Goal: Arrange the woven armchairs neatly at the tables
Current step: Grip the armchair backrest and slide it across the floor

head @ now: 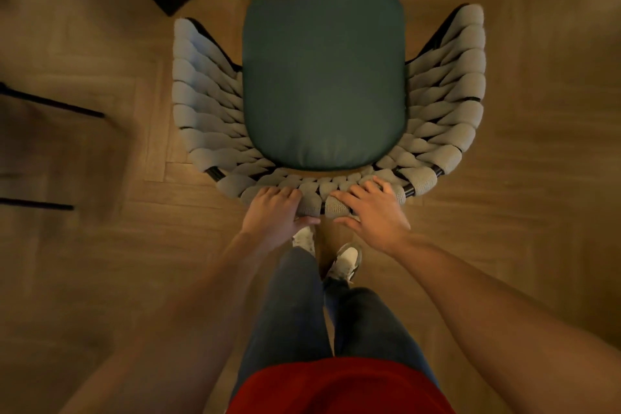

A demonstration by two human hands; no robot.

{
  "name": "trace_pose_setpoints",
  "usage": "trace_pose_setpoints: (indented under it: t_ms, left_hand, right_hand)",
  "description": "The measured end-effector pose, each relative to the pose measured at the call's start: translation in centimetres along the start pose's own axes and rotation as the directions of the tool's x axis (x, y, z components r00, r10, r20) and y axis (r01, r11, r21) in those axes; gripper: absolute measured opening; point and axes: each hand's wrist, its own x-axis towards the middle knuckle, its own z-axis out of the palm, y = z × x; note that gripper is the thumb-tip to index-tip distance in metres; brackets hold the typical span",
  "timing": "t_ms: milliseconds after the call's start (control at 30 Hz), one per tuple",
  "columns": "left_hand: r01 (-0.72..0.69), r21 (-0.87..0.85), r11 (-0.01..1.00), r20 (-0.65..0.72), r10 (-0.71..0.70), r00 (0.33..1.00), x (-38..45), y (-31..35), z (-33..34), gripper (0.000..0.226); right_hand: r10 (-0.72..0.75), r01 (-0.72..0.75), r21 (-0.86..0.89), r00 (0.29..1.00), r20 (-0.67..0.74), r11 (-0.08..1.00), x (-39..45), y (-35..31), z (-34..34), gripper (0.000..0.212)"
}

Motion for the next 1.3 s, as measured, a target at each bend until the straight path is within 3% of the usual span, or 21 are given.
trace_pose_setpoints:
  t_ms: [367, 767, 900, 967, 1033, 1100, 1133, 1200, 1233, 1300]
  left_hand:
    - [0.226, -0.140, 0.964, -0.034, -0.233, 0.972, 4.9, 0.0, -3.2, 0.072]
    - [0.359, -0.286, 0.888, 0.001, -0.375, 0.927, 9.9, 0.1, -6.7, 0.072]
    - [0.391, -0.425, 0.816, 0.063, -0.404, 0.913, 11.3, 0.3, -7.4, 0.072]
    - [0.399, -0.577, 0.713, 0.033, -0.468, 0.883, 11.4, 0.2, -7.9, 0.063]
    - [0.437, -0.714, 0.547, -0.038, -0.654, 0.756, 11.1, -0.4, -8.4, 0.048]
    - [0.535, -0.763, 0.363, -0.065, -0.866, 0.495, 10.6, -1.7, -8.5, 0.037]
    - [0.574, -0.781, 0.245, -0.033, -0.935, 0.353, 10.3, -2.5, -8.4, 0.037]
    - [0.575, -0.818, 0.005, 0.092, -0.986, 0.140, 10.0, -4.0, -8.5, 0.045]
    - [0.550, -0.832, -0.077, 0.145, -0.986, 0.083, 10.2, -4.6, -8.7, 0.050]
    - [0.489, -0.854, -0.179, 0.209, -0.978, 0.007, 10.8, -5.4, -9.3, 0.054]
  right_hand:
    - [-0.249, 0.253, -0.064, 0.966, 0.065, 0.965, 9.6, 6.1, -4.5, 0.054]
    - [-0.359, 0.379, -0.055, 0.906, 0.222, 0.924, 16.5, 10.4, -8.8, 0.058]
    - [-0.360, 0.382, -0.041, 0.898, 0.252, 0.923, 17.5, 11.5, -9.7, 0.064]
    - [-0.313, 0.309, 0.053, 0.920, 0.235, 0.950, 17.8, 11.4, -10.3, 0.072]
    - [-0.216, 0.198, 0.172, 0.972, 0.093, 0.965, 18.1, 11.9, -11.0, 0.070]
    - [0.039, 0.007, 0.294, 0.988, -0.149, 0.956, 18.7, 13.3, -12.2, 0.065]
    - [0.238, -0.134, 0.393, 0.944, -0.229, 0.910, 19.2, 14.2, -13.0, 0.065]
    - [0.615, -0.390, 0.635, 0.770, -0.173, 0.667, 20.5, 16.3, -14.5, 0.074]
    - [0.735, -0.472, 0.731, 0.676, -0.059, 0.493, 21.3, 17.4, -15.0, 0.080]
    - [0.813, -0.538, 0.828, 0.545, 0.202, 0.155, 22.4, 18.8, -15.5, 0.089]
